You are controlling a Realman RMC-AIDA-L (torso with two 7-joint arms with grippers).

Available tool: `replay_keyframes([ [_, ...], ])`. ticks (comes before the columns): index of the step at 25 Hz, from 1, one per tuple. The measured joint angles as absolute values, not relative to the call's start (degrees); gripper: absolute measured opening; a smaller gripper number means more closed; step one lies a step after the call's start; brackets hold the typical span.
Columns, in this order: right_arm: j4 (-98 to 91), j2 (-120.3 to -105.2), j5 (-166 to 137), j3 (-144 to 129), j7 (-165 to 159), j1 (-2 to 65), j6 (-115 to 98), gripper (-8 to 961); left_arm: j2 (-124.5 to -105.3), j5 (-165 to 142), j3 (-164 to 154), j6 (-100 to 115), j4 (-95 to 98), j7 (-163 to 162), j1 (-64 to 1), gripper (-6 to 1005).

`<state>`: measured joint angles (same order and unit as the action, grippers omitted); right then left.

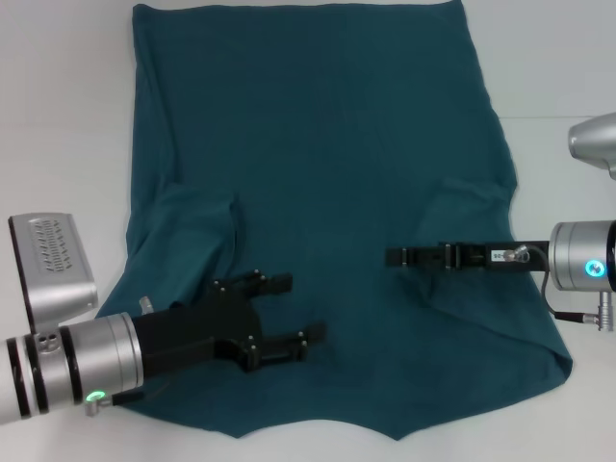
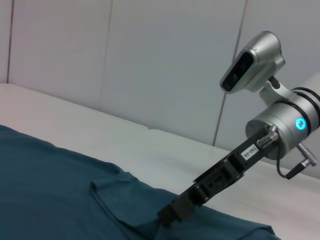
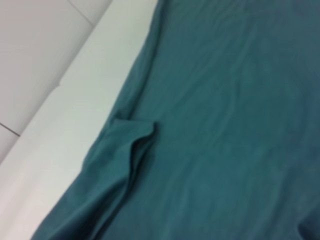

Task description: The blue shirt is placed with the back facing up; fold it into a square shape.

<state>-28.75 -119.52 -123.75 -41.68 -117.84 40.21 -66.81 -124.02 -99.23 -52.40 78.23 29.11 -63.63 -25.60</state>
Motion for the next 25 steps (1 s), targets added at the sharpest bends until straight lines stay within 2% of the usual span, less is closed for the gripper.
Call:
replay_keyframes([
  [13, -29.56, -118.52, -116.31, -41.13, -115.19, 39.97, -73.95, 765, -124.02, -100.16, -47.74, 78.12, 29.19, -63.65, -23.88, 831],
  [25, -29.42, -118.94, -115.82, -41.04, -110.93, 39.39, -70.82, 766, -124.09, -105.45, -44.56, 76.56, 38.07, -74.75, -18.09, 830],
])
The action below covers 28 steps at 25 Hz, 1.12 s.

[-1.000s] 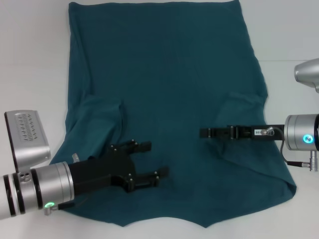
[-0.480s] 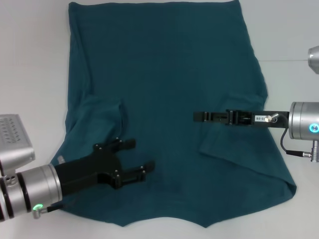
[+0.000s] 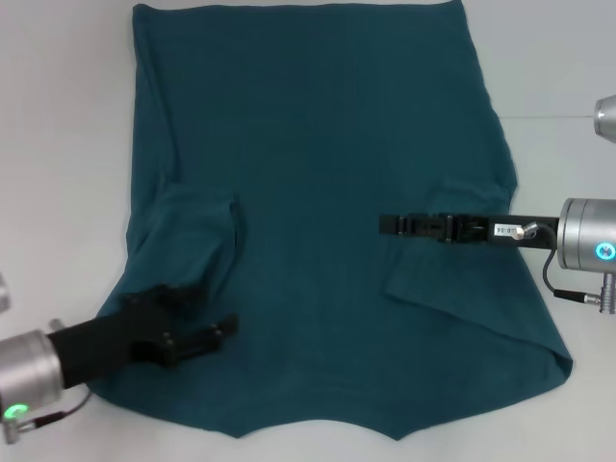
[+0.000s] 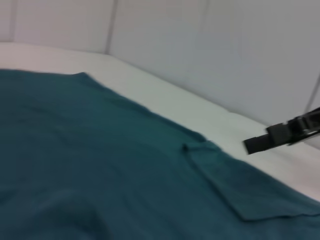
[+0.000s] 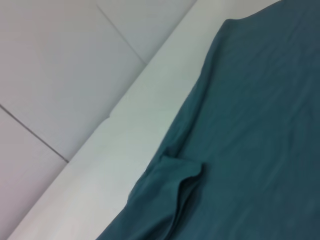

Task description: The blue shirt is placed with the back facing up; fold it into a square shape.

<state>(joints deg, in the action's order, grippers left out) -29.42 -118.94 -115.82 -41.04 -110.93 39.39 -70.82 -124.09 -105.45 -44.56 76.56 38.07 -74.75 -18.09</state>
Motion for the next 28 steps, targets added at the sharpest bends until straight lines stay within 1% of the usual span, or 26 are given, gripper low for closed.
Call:
replay_keyframes([
  [7, -29.36, -119.0, -115.51, -40.84, -110.84, 39.24, -70.17, 765, -124.23, -112.53, -39.46, 79.58, 46.01, -83.65, -15.2, 835],
  [14, -29.56, -119.08, -115.48, -40.26, -110.82, 39.2, -69.91, 766, -124.47, -115.83, -35.62, 81.07, 50.59, -85.07, -12.7, 834],
  [28, -29.62, -118.85, -115.48, -40.16, -111.13, 39.27, -69.6, 765, -124.45, -121.27, -31.69, 80.11, 52.02, -82.39, -11.67, 831],
])
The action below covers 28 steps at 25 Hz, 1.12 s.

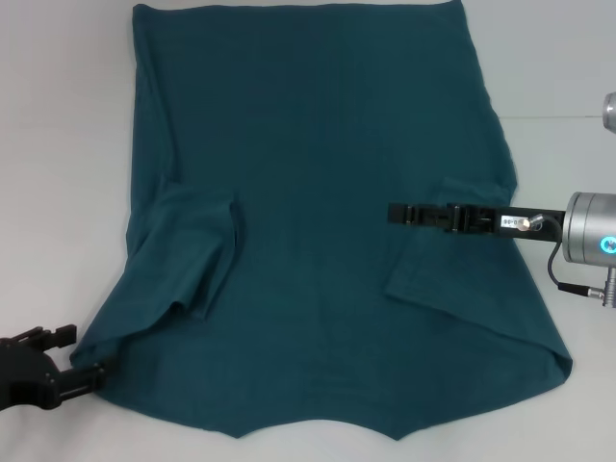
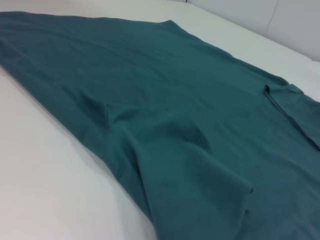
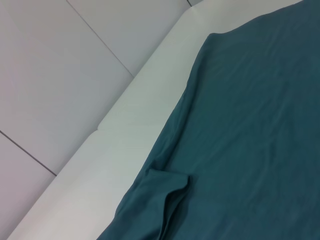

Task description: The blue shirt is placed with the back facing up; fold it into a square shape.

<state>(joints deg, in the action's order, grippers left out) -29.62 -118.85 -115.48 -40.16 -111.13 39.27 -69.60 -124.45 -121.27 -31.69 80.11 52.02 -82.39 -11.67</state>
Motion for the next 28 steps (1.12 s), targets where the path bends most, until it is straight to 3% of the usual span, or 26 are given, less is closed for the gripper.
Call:
replay_keyframes([
  [28, -29.62, -118.99, -115.39, -40.08, -111.35, 39.19, -69.84, 766, -124.46, -124.63, -32.94, 79.84, 50.33, -81.81, -12.76, 831],
])
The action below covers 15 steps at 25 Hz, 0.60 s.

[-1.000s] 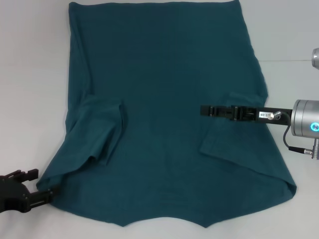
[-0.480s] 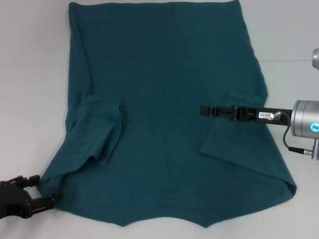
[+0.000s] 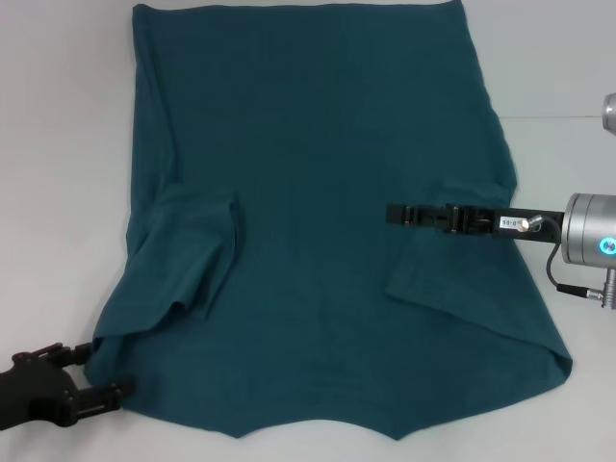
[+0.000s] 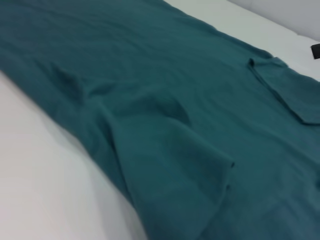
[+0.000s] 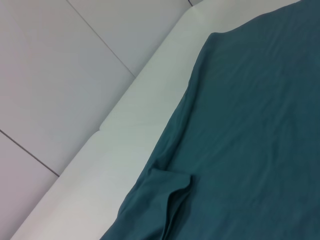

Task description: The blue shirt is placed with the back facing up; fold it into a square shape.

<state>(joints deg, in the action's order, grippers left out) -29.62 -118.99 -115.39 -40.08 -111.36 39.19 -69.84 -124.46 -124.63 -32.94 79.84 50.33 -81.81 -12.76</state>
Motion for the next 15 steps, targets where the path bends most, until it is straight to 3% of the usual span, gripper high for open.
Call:
replay_keyframes([
  [15, -29.62, -118.98, -115.4, -40.02, -111.35, 38.99, -69.86, 766, -124.43, -124.62, -34.31, 80.18, 50.65, -82.29, -13.74, 826],
])
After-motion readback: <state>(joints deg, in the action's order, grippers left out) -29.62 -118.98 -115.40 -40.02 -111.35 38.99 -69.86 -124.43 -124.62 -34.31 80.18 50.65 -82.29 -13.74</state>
